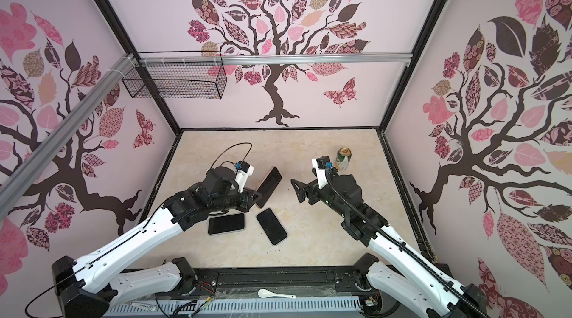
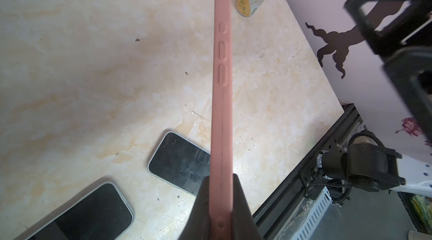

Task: Take the phone out of the phone case
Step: Remove the phone case from the phone.

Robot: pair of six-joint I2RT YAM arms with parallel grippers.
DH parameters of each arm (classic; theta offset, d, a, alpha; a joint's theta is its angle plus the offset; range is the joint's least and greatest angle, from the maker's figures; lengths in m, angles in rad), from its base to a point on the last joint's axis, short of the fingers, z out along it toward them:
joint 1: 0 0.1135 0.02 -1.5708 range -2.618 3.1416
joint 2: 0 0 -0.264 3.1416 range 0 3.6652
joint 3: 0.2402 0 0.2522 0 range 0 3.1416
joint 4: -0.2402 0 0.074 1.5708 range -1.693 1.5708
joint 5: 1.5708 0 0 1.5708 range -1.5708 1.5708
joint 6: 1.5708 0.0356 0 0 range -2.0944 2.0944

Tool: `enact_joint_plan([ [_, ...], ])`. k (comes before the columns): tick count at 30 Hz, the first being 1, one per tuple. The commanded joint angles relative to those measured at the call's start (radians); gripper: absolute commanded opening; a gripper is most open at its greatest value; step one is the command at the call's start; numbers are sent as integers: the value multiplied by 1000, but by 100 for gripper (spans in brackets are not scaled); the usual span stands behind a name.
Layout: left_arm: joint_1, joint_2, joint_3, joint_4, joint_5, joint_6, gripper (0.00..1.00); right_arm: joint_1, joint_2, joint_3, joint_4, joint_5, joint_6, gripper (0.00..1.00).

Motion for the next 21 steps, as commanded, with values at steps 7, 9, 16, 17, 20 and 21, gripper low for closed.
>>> enact_joint_plan([
  [7, 138, 42, 131, -145, 289, 288, 0, -1, 5, 10, -70, -280, -118, 99],
  [9, 140, 50, 159, -195, 305, 358, 0, -2, 12, 16, -86, -327, -138, 100],
  [16, 226, 78, 175, -241, 487, 518, 0, -1, 22, 25, -83, -459, -198, 92],
  [17, 248, 78, 175, -247, 516, 535, 0, -1, 23, 39, -105, -470, -215, 92],
  [20, 300, 75, 173, -272, 598, 600, 0, -1, 32, 104, -227, -502, -302, 91],
  [21, 307, 73, 175, -285, 615, 630, 0, -1, 34, 125, -267, -503, -328, 91],
])
